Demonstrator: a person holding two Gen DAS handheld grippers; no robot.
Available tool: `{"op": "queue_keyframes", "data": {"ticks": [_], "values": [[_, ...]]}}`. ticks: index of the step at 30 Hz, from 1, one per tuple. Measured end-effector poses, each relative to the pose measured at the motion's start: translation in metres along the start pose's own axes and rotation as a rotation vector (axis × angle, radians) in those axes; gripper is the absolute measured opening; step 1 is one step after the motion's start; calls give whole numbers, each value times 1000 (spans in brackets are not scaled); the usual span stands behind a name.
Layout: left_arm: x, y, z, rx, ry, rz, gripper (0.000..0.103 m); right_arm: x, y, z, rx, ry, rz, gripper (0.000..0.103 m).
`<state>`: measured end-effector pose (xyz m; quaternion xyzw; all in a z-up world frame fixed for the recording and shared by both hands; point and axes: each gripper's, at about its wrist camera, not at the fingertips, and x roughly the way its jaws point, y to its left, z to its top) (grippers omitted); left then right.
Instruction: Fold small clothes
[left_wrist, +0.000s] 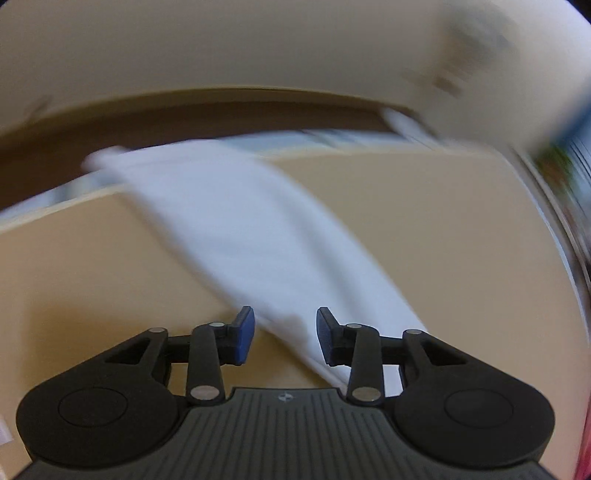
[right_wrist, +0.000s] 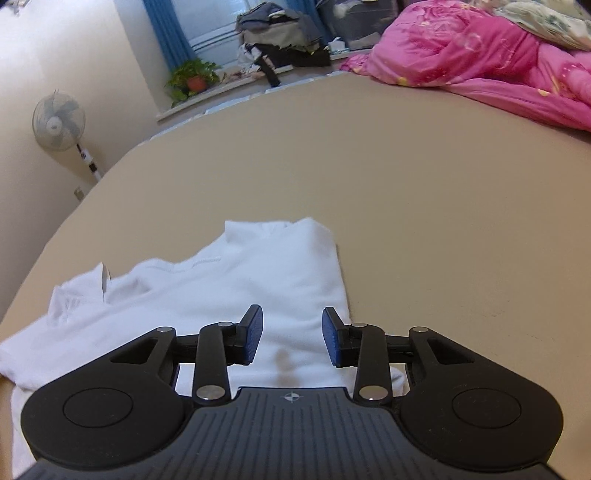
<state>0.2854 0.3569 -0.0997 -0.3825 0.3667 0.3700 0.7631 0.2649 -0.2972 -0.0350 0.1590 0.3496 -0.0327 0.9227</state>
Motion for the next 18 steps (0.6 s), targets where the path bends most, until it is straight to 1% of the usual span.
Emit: {"op": "queue_keyframes", "data": {"ticks": [2, 4, 5, 7, 8, 9, 10, 11, 13, 15, 16, 17, 18], "values": [[6, 23, 14, -101, -7, 41, 40, 5, -1, -1, -3, 32, -7, 39], [14, 36, 23, -181, -11, 40, 40, 12, -1, -6, -36, 104, -39, 40], [18, 38, 26, -203, -14, 30, 40, 17, -1, -9, -57, 136, -65, 40], [19, 35, 25, -202, -35, 31, 39, 16, -1, -11, -79, 133, -72, 40], [19, 33, 24, -184, -43, 39, 36, 16, 2, -11, -93, 133, -78, 40], [20, 27, 21, -158, -52, 52, 30, 16, 3, -10, -106, 132, -81, 40], [21, 22, 19, -134, -55, 65, 12, 17, 4, -11, -113, 131, -83, 40], [23, 17, 18, -110, -56, 83, 3, 17, 4, -11, -114, 131, -84, 40], [22, 13, 22, -79, -74, 97, 3, 17, 4, -11, -114, 131, -84, 40], [15, 6, 23, -27, -127, 114, 3, 17, 4, -11, -110, 131, -83, 40], [3, 0, 27, 26, -182, 123, 3, 18, 4, -12, -106, 132, -81, 40], [-13, -13, 26, 101, -252, 122, 2, 18, 4, -11, -101, 130, -81, 40], [-31, -33, 16, 192, -329, 91, 2, 16, 4, -11, -99, 127, -82, 40]]}}
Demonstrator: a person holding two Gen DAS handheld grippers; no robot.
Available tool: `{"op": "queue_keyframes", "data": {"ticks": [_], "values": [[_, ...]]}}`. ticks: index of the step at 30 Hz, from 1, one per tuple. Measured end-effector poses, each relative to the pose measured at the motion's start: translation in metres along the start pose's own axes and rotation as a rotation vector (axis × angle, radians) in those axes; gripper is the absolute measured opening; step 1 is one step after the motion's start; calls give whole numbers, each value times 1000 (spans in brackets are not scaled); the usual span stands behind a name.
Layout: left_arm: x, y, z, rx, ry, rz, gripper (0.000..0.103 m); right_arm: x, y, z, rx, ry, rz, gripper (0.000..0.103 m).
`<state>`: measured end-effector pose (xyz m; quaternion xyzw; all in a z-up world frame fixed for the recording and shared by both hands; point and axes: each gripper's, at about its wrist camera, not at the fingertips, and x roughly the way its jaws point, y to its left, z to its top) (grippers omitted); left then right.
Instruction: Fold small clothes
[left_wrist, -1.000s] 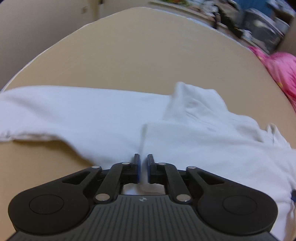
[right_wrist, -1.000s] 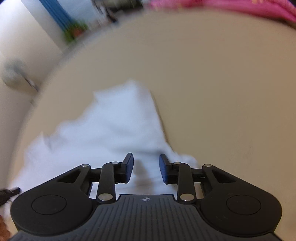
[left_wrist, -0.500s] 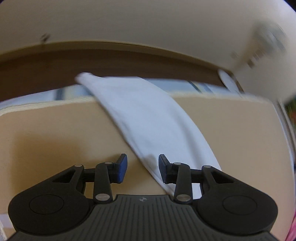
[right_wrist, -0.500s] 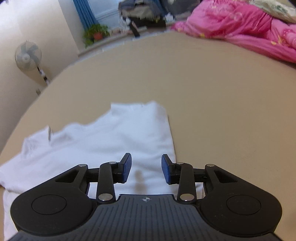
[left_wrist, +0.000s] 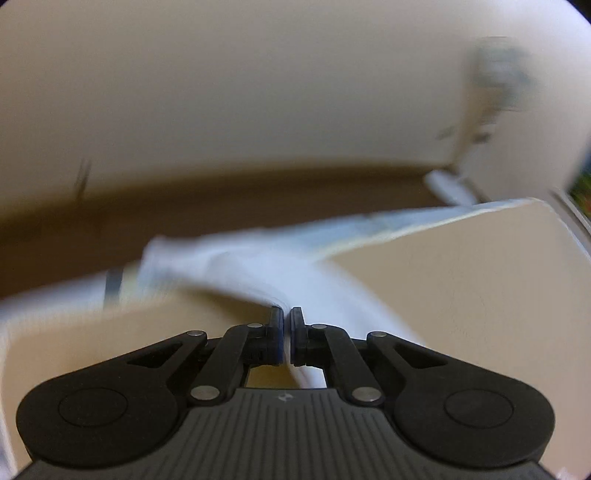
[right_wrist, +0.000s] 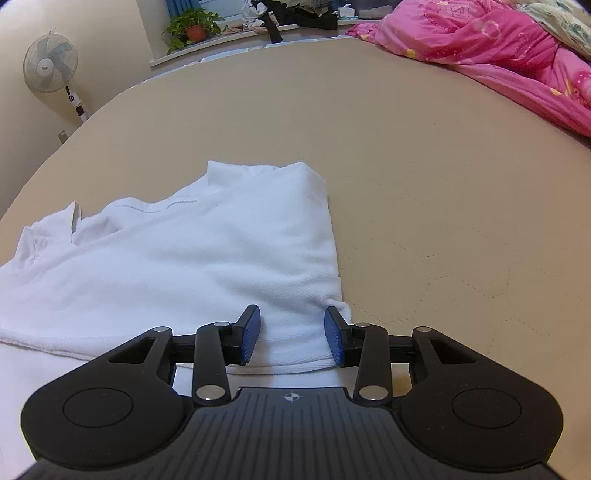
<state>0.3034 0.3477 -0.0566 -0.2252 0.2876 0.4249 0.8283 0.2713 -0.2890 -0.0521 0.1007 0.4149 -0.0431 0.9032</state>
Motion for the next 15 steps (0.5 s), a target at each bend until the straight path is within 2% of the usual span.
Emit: {"op": "queue_keyframes", "data": {"ticks": [3, 5, 6, 8, 9, 10, 11, 12, 14, 15], "values": [[-79, -58, -23, 229, -218, -233, 2, -6, 2, 2, -8, -25, -9, 40], [-142, -97, -62, 419, -323, -467, 3, -9, 4, 3, -16, -45, -6, 40], [-172, -111, -88, 515, -331, -609, 3, -10, 5, 3, -18, -55, -2, 40], [-223, -133, -144, 733, -262, -904, 12, -12, 4, 4, -20, -67, 4, 40], [-242, -138, -170, 838, -216, -1027, 12, -13, 3, 4, -17, -70, 5, 40], [-256, -139, -193, 928, -192, -1112, 12, -13, 2, 4, -10, -72, 3, 40], [-264, -139, -208, 987, -185, -1152, 12, -13, 0, 5, -1, -72, 1, 40], [-263, -139, -214, 1013, -167, -1159, 12, -12, -2, 5, 13, -69, 0, 40], [-244, -144, -205, 982, -102, -1114, 13, -12, -9, 7, 59, -66, 2, 40], [-224, -146, -192, 932, -65, -1054, 14, -12, -12, 8, 79, -67, 4, 40]]}}
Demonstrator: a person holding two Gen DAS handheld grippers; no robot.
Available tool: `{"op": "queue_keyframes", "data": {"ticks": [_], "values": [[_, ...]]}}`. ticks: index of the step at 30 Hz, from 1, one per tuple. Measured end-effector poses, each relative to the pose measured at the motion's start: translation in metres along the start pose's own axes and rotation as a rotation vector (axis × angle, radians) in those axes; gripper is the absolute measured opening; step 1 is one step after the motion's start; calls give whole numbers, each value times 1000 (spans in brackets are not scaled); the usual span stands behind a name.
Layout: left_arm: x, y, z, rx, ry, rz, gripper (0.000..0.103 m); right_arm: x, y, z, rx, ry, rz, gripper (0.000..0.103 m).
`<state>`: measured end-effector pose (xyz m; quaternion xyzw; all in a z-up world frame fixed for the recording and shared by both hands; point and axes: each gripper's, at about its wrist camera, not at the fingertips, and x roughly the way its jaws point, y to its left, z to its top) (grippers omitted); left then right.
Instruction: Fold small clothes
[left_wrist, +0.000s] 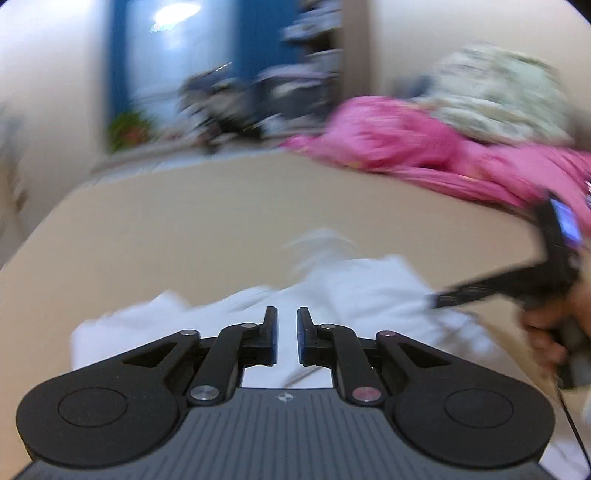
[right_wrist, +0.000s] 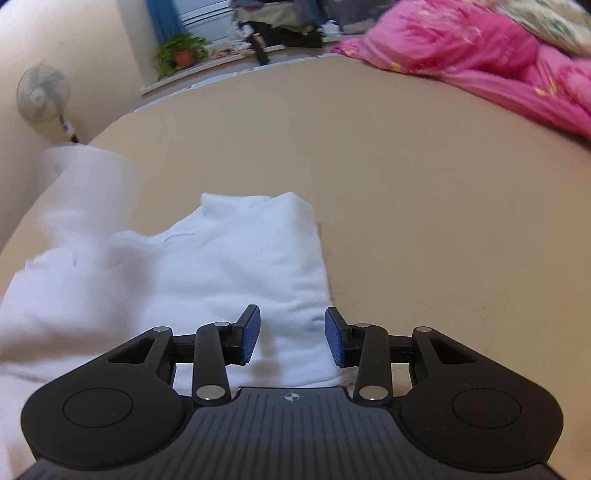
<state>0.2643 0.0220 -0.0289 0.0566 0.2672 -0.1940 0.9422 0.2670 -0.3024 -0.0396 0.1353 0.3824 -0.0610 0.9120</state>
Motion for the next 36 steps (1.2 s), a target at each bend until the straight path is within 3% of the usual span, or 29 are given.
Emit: {"op": "queue_keyframes", "data": {"ticks": [5, 7, 10, 13, 17, 20, 23, 24, 26, 27, 30, 32, 34, 36], "values": [[27, 84, 2, -250, 168, 262, 14, -1, -9, 2, 75, -27, 36, 40], [36, 114, -2, -333, 251, 318, 14, -1, -10, 2, 94, -40, 68, 40], [46, 148, -15, -452, 375, 344, 16, -2, -8, 4, 124, -59, 162, 41], [48, 172, -30, -588, 448, 312, 16, 2, 1, 13, 116, -97, 200, 48], [45, 181, -32, -580, 449, 309, 16, 32, 30, 37, 96, -88, 214, 52], [42, 181, -35, -584, 448, 308, 16, 64, 74, 53, -4, -50, 213, 56], [44, 184, -35, -558, 453, 311, 16, 96, 123, 57, -171, 0, 97, 55], [44, 185, -35, -554, 454, 311, 16, 109, 135, 57, -229, 31, 39, 53], [48, 181, -34, -551, 456, 304, 16, 121, 148, 55, -326, 54, -49, 5], [48, 180, -35, -555, 457, 298, 16, 116, 148, 57, -327, 30, -67, 4], [51, 184, -33, -583, 464, 279, 16, 55, 106, 64, -73, -187, 25, 4], [52, 183, -32, -601, 467, 271, 16, 14, 70, 47, 70, -313, 59, 4], [49, 188, -32, -610, 467, 265, 16, -5, 36, 23, 160, -323, 42, 5], [46, 188, -33, -617, 465, 258, 16, -2, 5, 1, 243, -258, 21, 9]]}}
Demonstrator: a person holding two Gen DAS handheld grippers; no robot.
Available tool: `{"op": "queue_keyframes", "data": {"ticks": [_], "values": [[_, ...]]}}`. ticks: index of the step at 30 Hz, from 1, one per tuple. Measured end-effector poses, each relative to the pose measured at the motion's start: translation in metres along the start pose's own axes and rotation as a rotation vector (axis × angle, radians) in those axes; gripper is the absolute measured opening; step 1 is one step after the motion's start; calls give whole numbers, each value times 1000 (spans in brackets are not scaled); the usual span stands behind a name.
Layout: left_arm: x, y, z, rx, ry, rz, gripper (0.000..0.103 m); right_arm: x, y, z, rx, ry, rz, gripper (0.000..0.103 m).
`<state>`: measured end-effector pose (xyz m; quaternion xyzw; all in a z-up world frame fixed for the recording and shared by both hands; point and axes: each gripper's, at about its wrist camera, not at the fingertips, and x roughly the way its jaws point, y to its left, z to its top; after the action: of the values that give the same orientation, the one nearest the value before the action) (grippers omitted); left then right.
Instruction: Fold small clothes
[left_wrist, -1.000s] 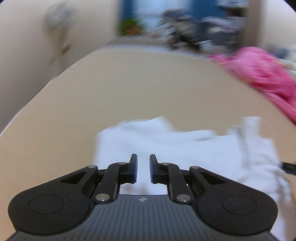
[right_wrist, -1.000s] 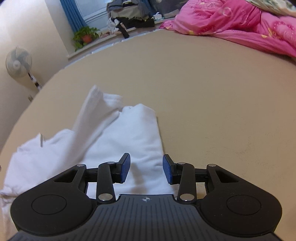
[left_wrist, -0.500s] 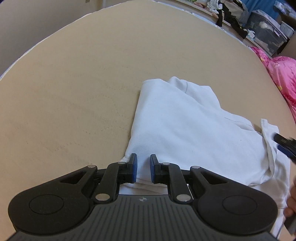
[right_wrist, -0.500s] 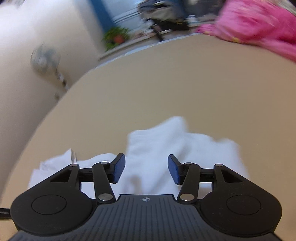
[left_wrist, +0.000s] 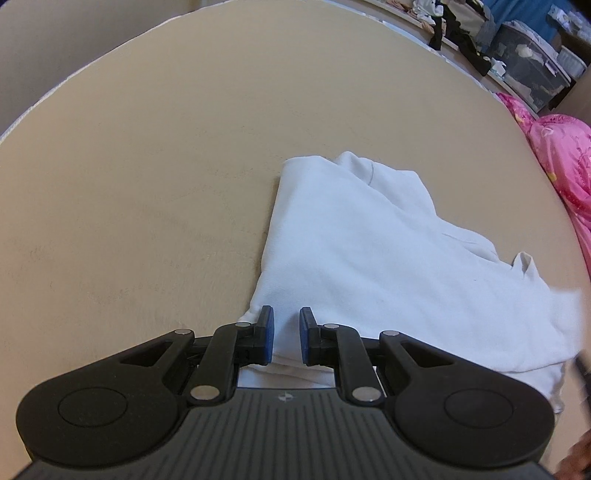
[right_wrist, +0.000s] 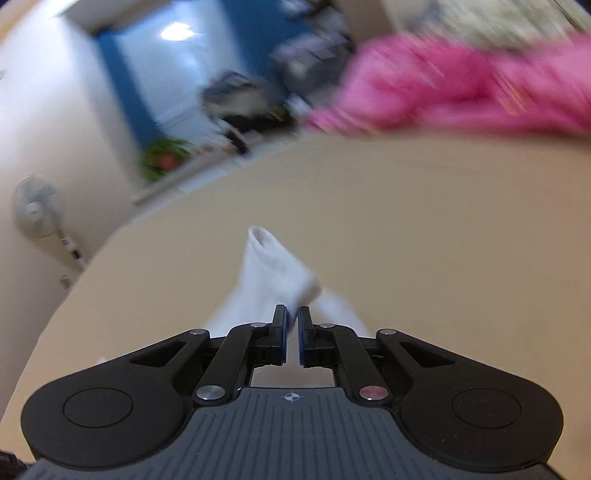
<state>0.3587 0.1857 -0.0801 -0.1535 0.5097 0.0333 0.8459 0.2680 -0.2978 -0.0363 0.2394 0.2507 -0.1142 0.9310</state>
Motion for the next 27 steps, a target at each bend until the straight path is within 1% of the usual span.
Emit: {"op": "queue_keyframes", "data": {"ticks": [1, 2, 3, 4, 6, 7, 8, 10, 12, 13, 14, 15, 16, 17, 19, 20, 21, 22, 23, 24, 25, 26, 27], "values": [[-2, 1, 0, -1, -1, -3, 16, 3, -17, -7, 38, 42, -22, 9], [-3, 2, -1, -3, -2, -6, 16, 7, -30, -12, 77, 83, -36, 13], [-5, 4, -2, -10, -2, -11, 16, 10, -43, -15, 127, 108, -31, 14], [-7, 7, -3, -18, -3, -17, 16, 11, -52, -17, 162, 109, -7, 16], [-10, 11, -4, -36, -3, -28, 16, 14, -54, -13, 186, 104, 26, 30], [-11, 14, -4, -49, -3, -34, 16, 17, -53, -11, 192, 103, 42, 43], [-12, 17, -4, -61, -3, -41, 16, 20, -50, -8, 197, 99, 57, 49], [-13, 22, -3, -82, -1, -57, 16, 29, -43, 1, 183, 104, 62, 50], [-15, 25, -2, -91, -3, -62, 16, 40, -37, 8, 185, 121, 34, 48], [-16, 26, -2, -93, -5, -62, 17, 44, -34, 12, 183, 118, 28, 26], [-17, 27, -2, -94, -6, -66, 18, 45, -32, 15, 173, 119, 26, 8], [-18, 27, -2, -92, -6, -71, 19, 45, -29, 18, 164, 117, 12, 7], [-19, 27, -2, -88, -7, -77, 22, 38, -28, 21, 167, 90, 13, 7], [-20, 26, -2, -83, -10, -83, 23, 32, -26, 24, 174, 63, 34, 7], [-22, 25, -1, -76, -15, -88, 23, 2, -25, 26, 199, 3, 92, 7], [-22, 26, 0, -72, -17, -85, 23, -11, -29, 26, 222, -21, 104, 7], [-21, 25, 0, -64, -16, -76, 23, -22, -33, 23, 244, -37, 99, 7], [-19, 25, -1, -56, -13, -66, 23, -28, -39, 19, 247, -39, 69, 7], [-18, 23, -2, -45, -7, -54, 23, -25, -42, 13, 222, -21, 18, 8], [-17, 21, -4, -32, -2, -39, 23, -15, -45, 8, 184, 18, -28, 8], [-17, 20, -6, -26, -5, -33, 23, -2, -51, 1, 157, 76, -92, 8], [-20, 19, -7, -24, -12, -36, 23, 5, -57, -3, 161, 112, -155, 11], [-24, 19, -9, -21, -22, -46, 23, 4, -66, -5, 200, 116, -197, 11]]}}
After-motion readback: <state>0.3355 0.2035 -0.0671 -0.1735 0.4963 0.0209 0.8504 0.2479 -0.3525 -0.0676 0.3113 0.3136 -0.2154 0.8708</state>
